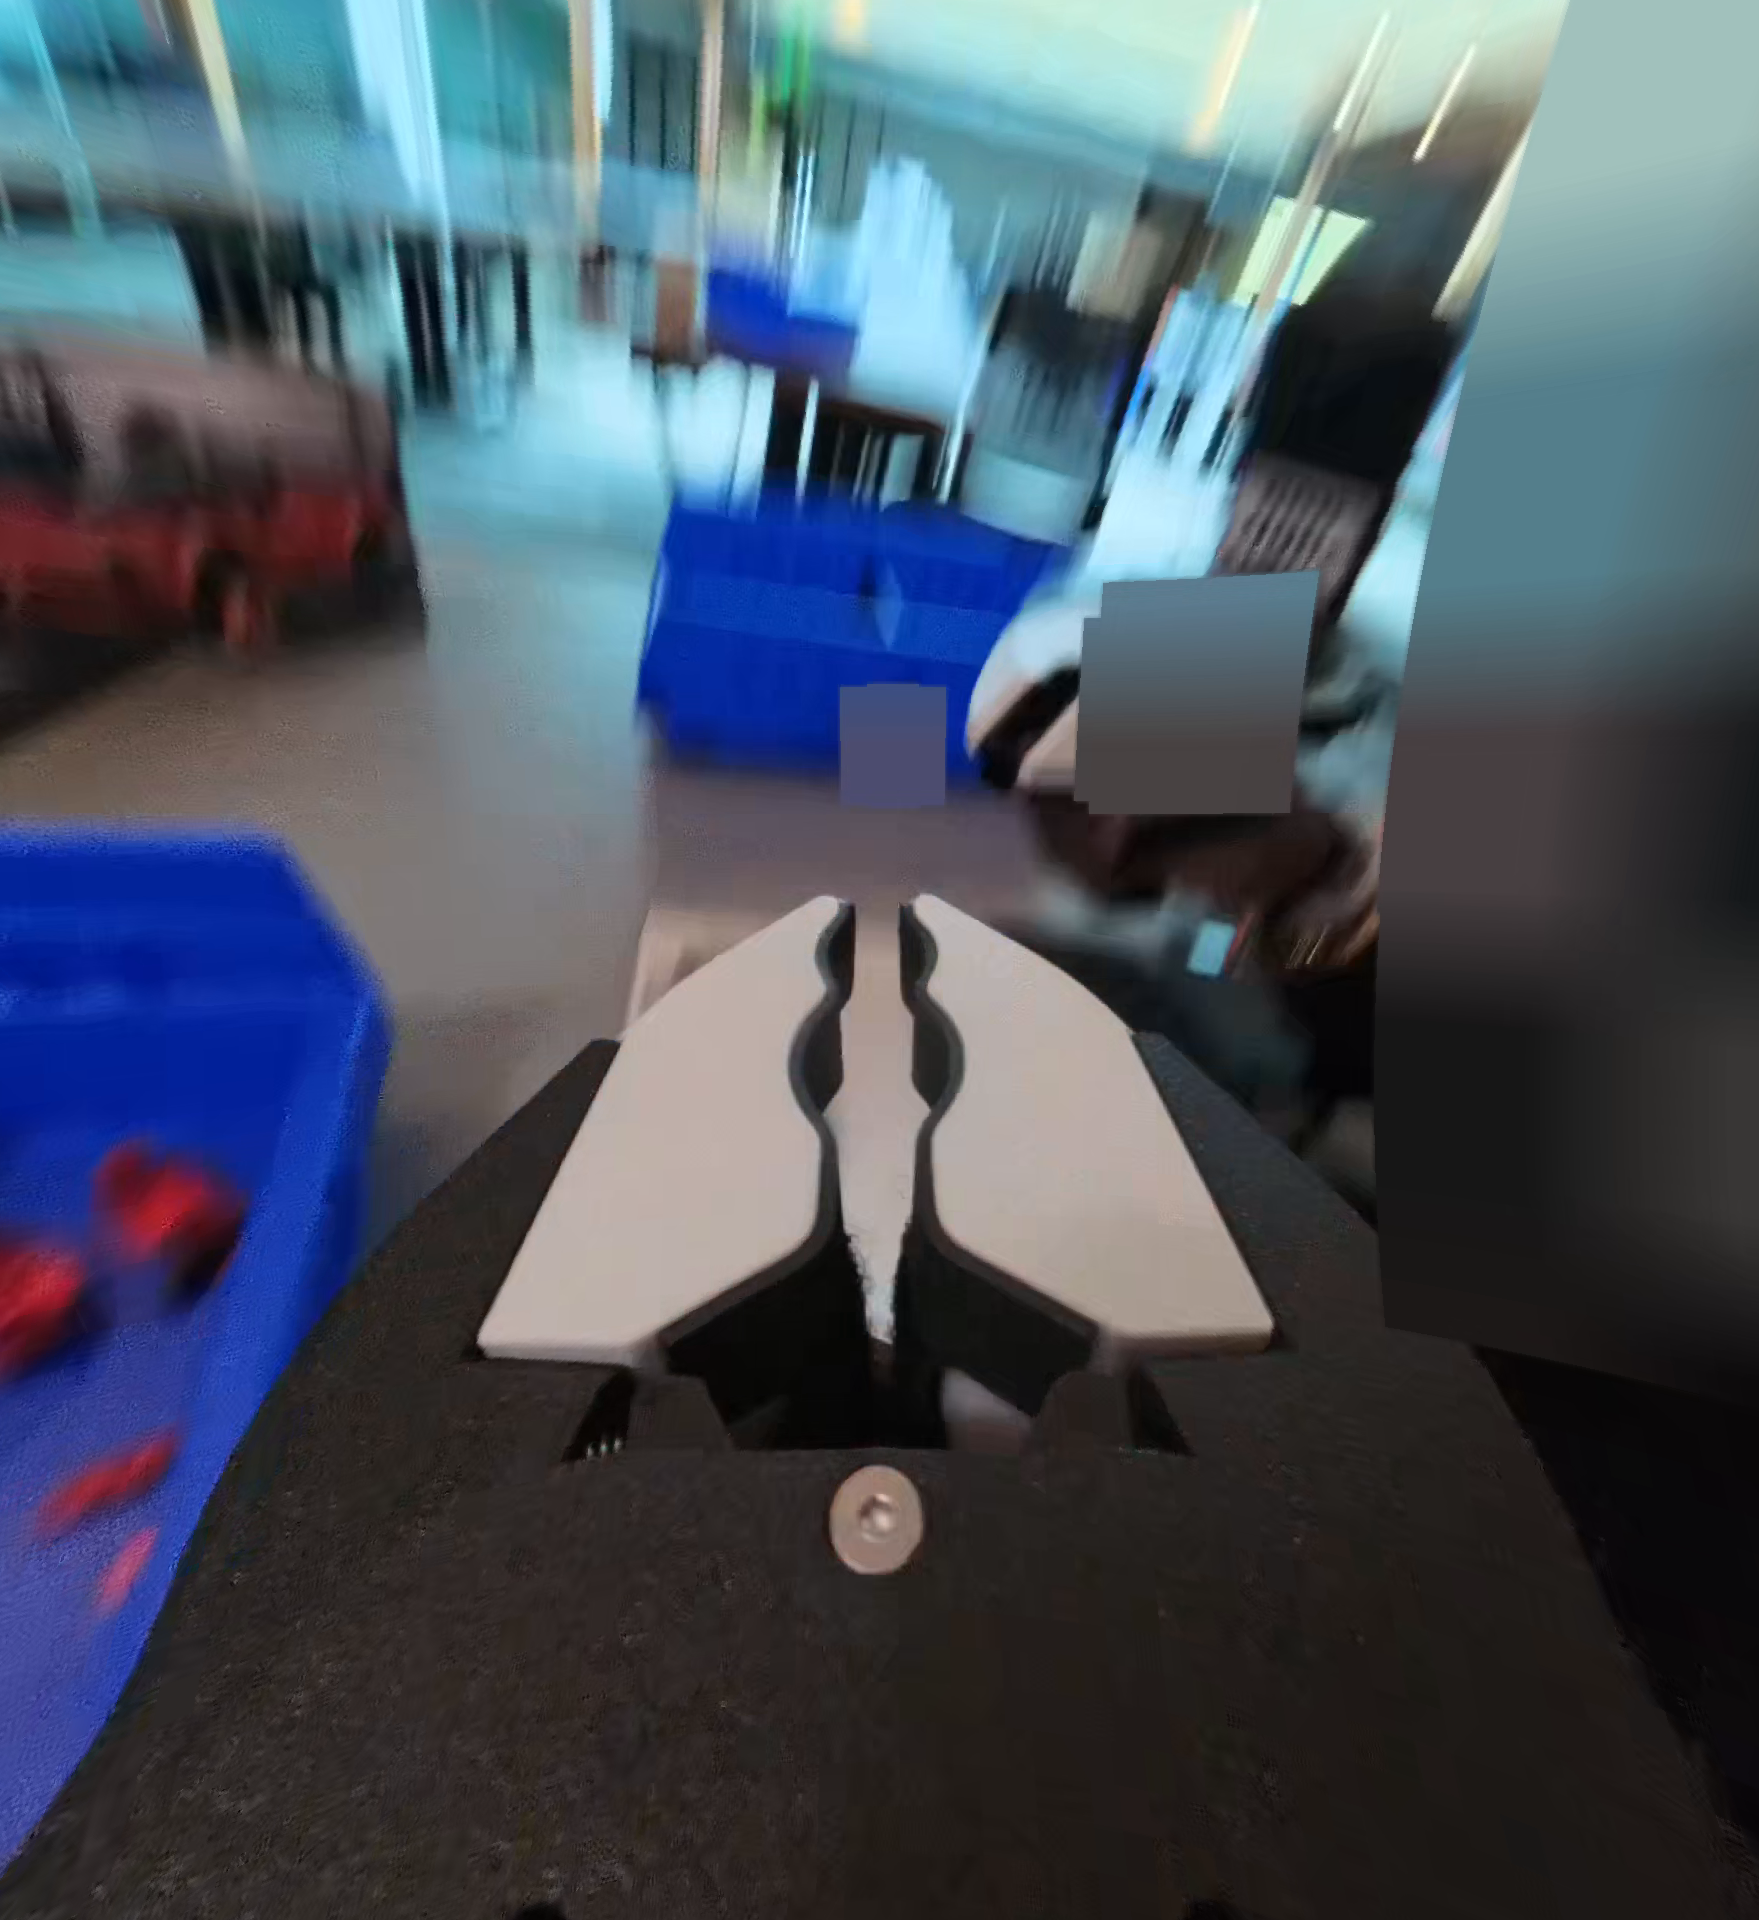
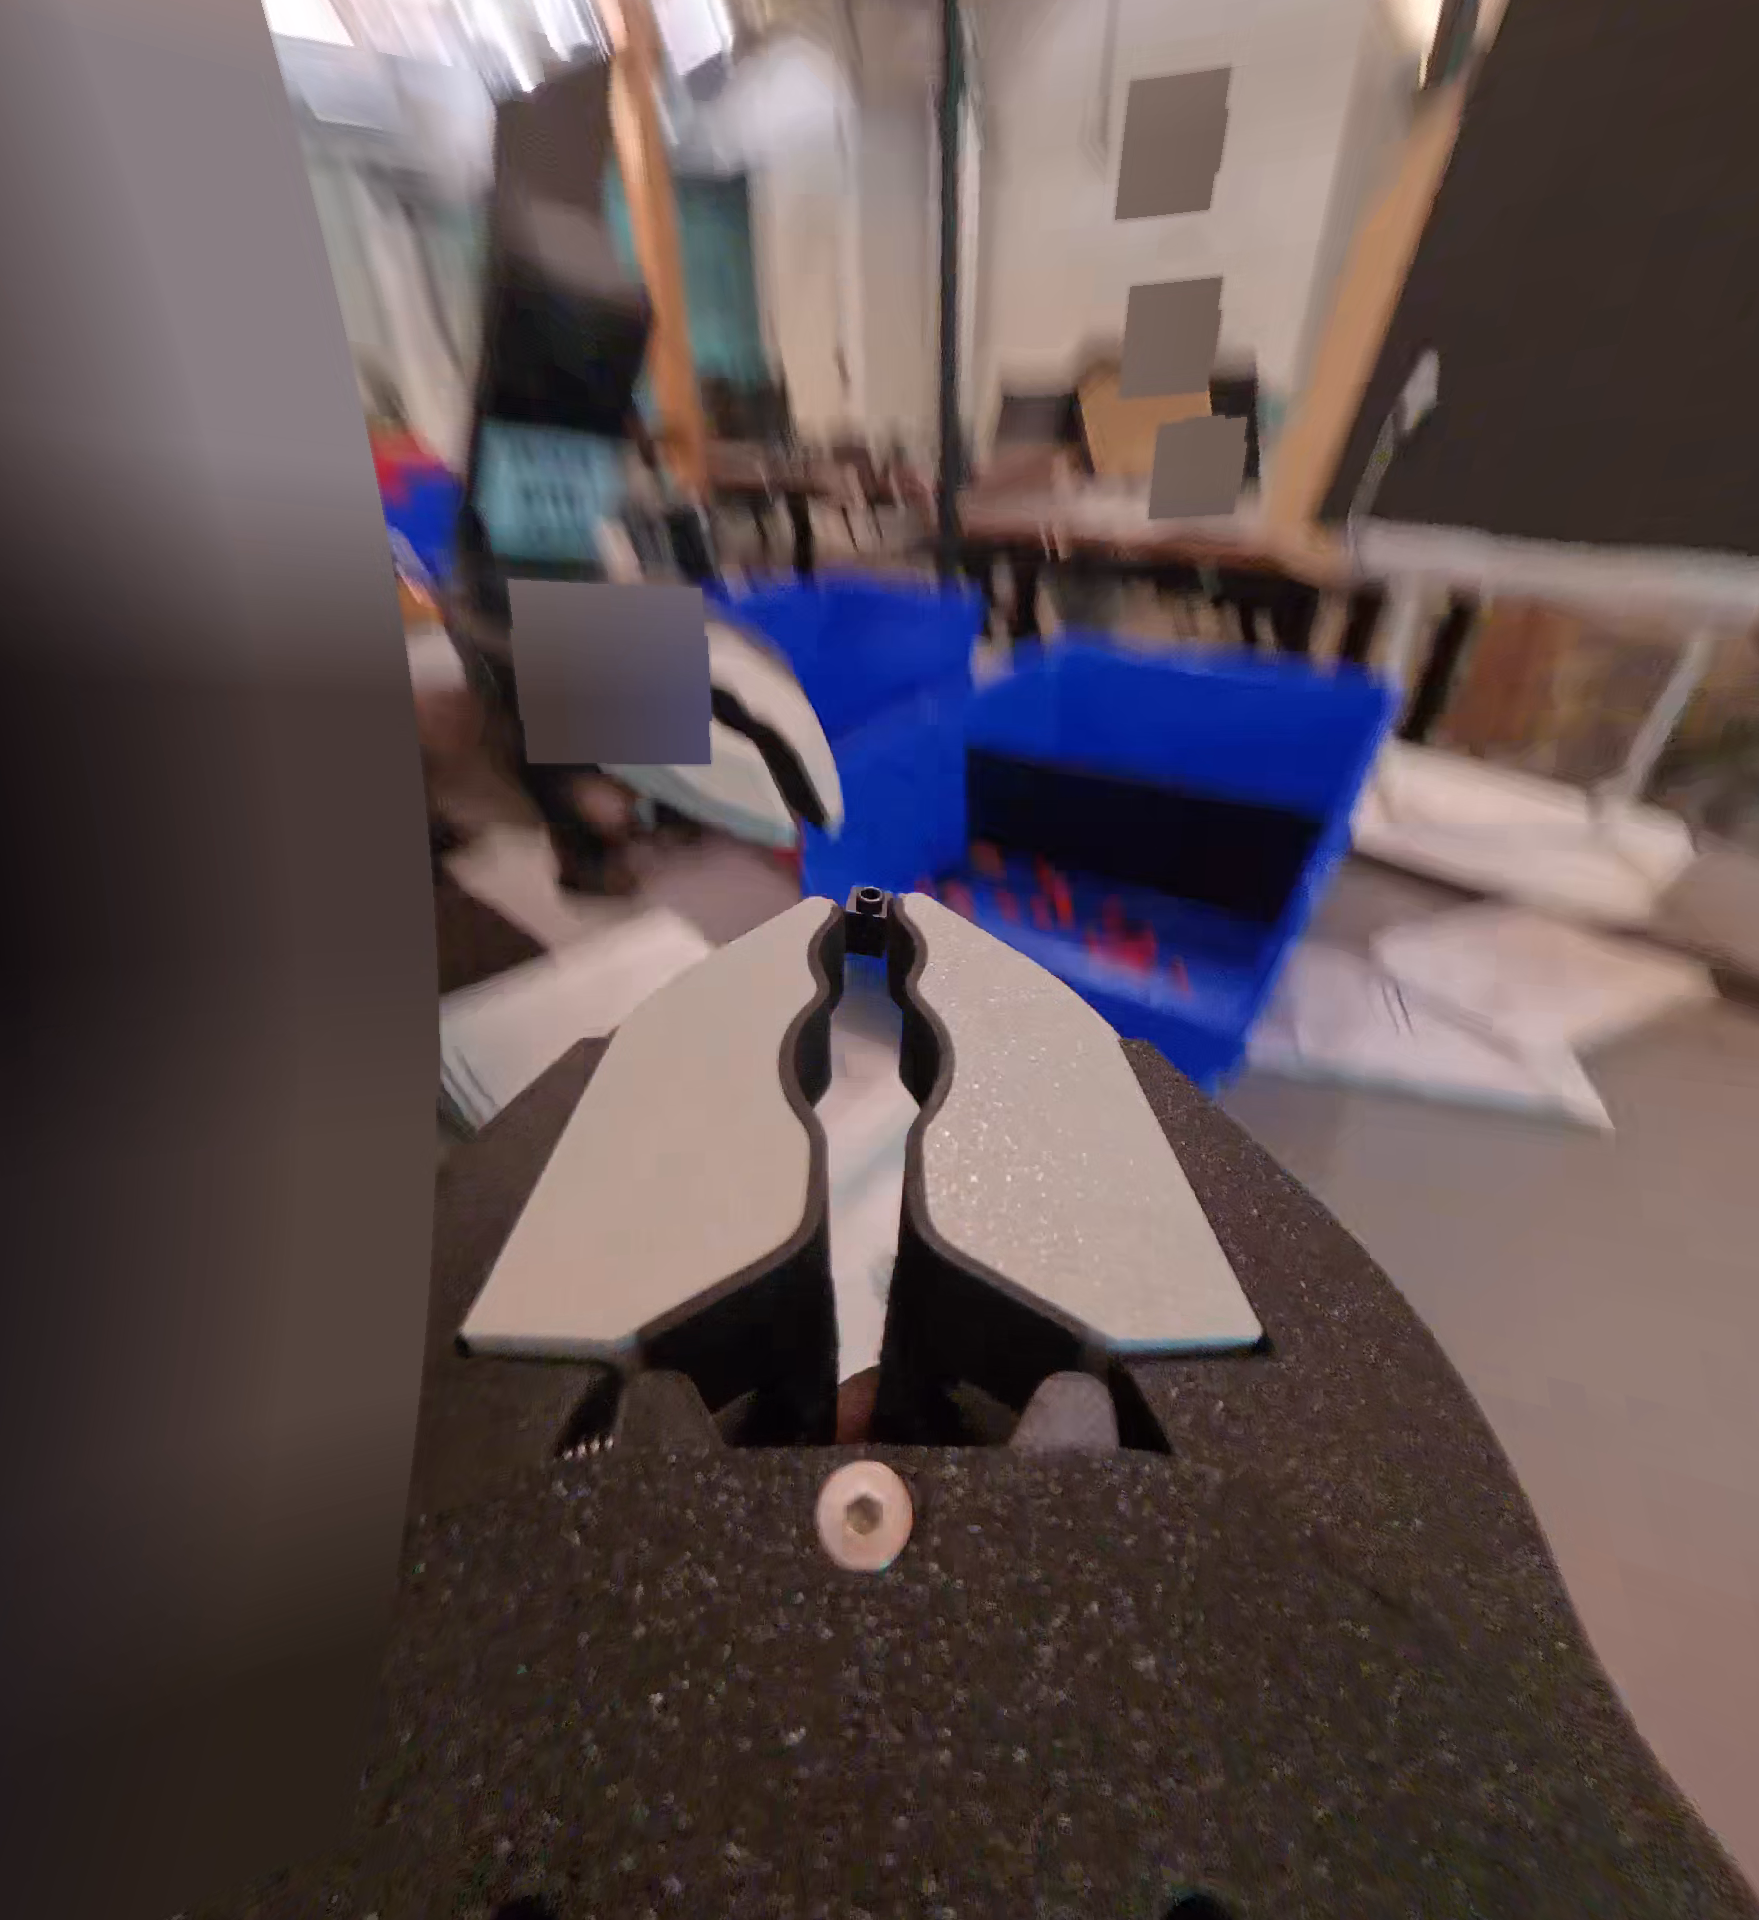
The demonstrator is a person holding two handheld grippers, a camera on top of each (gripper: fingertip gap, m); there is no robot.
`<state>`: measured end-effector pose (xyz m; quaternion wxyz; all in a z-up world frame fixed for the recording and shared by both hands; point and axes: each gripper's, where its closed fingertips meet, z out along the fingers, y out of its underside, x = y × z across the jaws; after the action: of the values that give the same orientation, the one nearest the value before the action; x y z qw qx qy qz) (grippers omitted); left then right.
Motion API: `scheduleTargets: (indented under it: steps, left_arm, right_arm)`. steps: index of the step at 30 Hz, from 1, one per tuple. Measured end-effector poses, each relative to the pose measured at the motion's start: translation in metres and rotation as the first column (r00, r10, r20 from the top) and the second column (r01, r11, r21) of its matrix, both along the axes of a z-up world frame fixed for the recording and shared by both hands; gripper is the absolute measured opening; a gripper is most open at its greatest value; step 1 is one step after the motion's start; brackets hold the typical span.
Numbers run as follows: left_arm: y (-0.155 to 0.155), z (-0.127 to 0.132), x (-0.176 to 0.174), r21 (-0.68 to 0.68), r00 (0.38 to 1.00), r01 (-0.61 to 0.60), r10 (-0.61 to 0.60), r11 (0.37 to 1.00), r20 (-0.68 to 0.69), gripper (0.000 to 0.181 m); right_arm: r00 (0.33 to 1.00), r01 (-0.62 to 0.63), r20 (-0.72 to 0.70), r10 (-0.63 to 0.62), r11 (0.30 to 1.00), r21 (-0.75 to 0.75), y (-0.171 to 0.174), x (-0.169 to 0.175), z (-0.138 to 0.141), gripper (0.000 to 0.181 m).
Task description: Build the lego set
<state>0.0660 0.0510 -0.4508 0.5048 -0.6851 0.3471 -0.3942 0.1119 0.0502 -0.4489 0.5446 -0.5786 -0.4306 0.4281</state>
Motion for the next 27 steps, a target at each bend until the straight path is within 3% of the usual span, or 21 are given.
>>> scheduleTargets:
  steps: [1, 3, 6, 9, 12, 16, 27]
  left_arm:
    - [0.001, -0.025, -0.007, -0.061, 0.982, 0.004, -0.016, 0.998, -0.190, 0.007]
    - [-0.001, -0.068, -0.016, -0.176, 0.881, 0.023, -0.103, 0.984, -0.463, 0.007]
    - [0.003, -0.109, -0.006, -0.238, 0.761, 0.105, -0.232, 0.966, -0.606, 0.007]
    - [0.014, -0.134, 0.011, -0.223, 0.700, 0.176, -0.281, 0.959, -0.656, 0.007]
    - [0.022, -0.149, 0.023, -0.234, 0.665, 0.206, -0.311, 0.950, -0.679, 0.008]
    - [0.021, -0.158, 0.037, -0.268, 0.660, 0.255, -0.370, 0.929, -0.654, 0.008]
    - [0.021, -0.160, 0.049, -0.273, 0.684, 0.274, -0.386, 0.922, -0.619, 0.004]
  right_arm:
    - [0.992, 0.031, 0.121, -0.028, 0.999, -0.026, 0.004, 0.005, -0.027, 0.008]
    - [0.944, 0.060, 0.327, -0.033, 0.996, -0.071, 0.007, 0.014, -0.074, 0.008]
    - [0.894, 0.046, 0.447, -0.007, 0.996, -0.077, 0.011, 0.017, -0.109, 0.008]
    - [0.861, 0.047, 0.508, 0.015, 0.993, -0.110, 0.015, 0.018, -0.128, 0.008]
    - [0.845, 0.052, 0.535, 0.008, 0.994, -0.098, 0.019, 0.017, -0.131, 0.008]
    - [0.786, 0.033, 0.618, 0.033, 0.995, -0.095, 0.019, 0.014, -0.145, 0.008]
    - [0.764, -0.027, 0.644, 0.042, 0.999, -0.033, 0.024, 0.017, -0.147, 0.008]
